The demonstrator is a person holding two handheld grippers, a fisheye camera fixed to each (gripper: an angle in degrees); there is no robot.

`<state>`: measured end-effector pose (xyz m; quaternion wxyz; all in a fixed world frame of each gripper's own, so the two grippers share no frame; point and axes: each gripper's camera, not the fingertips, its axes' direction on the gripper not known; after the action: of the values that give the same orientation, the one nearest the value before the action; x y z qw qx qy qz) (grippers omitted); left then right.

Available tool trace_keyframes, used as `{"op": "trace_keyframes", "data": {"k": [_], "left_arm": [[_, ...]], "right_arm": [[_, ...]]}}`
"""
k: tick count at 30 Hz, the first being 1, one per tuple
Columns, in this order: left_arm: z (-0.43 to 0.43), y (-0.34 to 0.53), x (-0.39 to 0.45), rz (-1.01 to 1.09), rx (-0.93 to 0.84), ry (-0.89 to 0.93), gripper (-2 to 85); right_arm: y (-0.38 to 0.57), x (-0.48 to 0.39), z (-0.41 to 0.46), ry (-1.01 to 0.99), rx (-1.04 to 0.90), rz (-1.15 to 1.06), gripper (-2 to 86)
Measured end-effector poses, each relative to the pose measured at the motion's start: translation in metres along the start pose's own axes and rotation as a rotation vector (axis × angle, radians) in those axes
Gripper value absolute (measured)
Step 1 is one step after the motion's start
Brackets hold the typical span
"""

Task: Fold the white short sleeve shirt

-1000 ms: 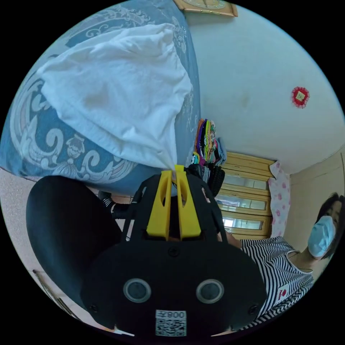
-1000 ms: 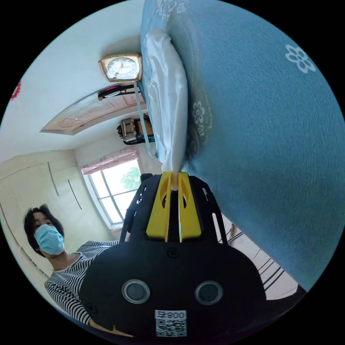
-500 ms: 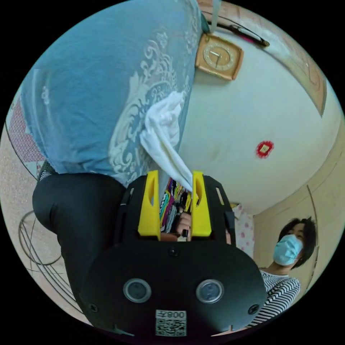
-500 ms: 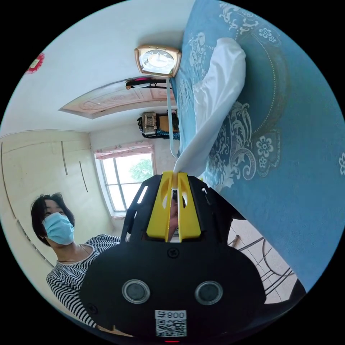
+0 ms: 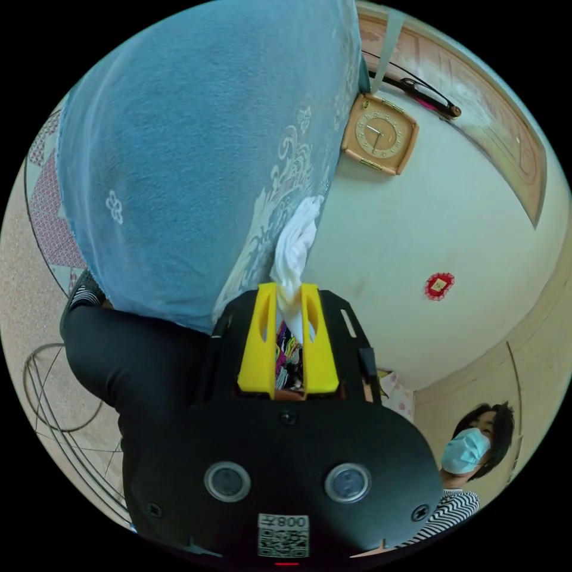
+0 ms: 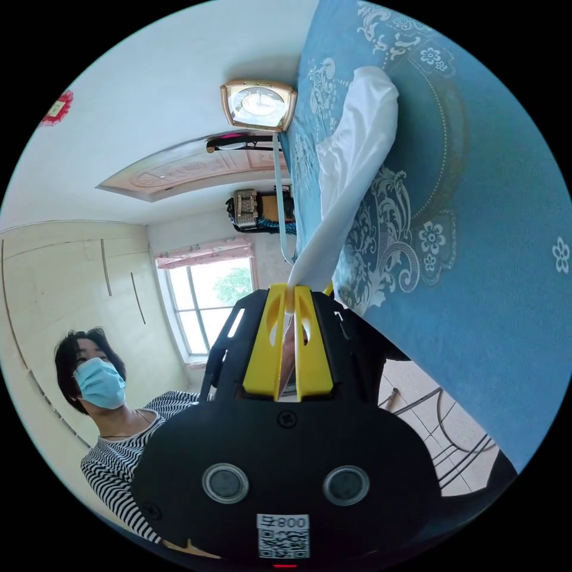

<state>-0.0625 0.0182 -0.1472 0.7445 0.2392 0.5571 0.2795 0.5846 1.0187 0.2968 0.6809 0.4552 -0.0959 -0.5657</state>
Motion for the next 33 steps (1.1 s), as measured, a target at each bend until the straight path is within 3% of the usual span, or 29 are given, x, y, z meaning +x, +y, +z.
{"op": "trace_keyframes", "data": {"k": [10,18,33], "left_arm": [[0.070,0.045,-0.004,0.144,-0.059,-0.049,3.2],[0.148,0.114,-0.004,0.318,-0.143,0.027,2.8],[0.442,0.238,-0.074,0.573,-0.452,0.155,2.4]], "right_arm": [[0.046,0.024,-0.094,0.033,0.026,0.010,1.9],[0.115,0.010,-0.188,-0.004,0.041,-0.099,1.7],[0.256,-0.028,-0.459,-0.089,0.294,-0.422,1.7]]}}
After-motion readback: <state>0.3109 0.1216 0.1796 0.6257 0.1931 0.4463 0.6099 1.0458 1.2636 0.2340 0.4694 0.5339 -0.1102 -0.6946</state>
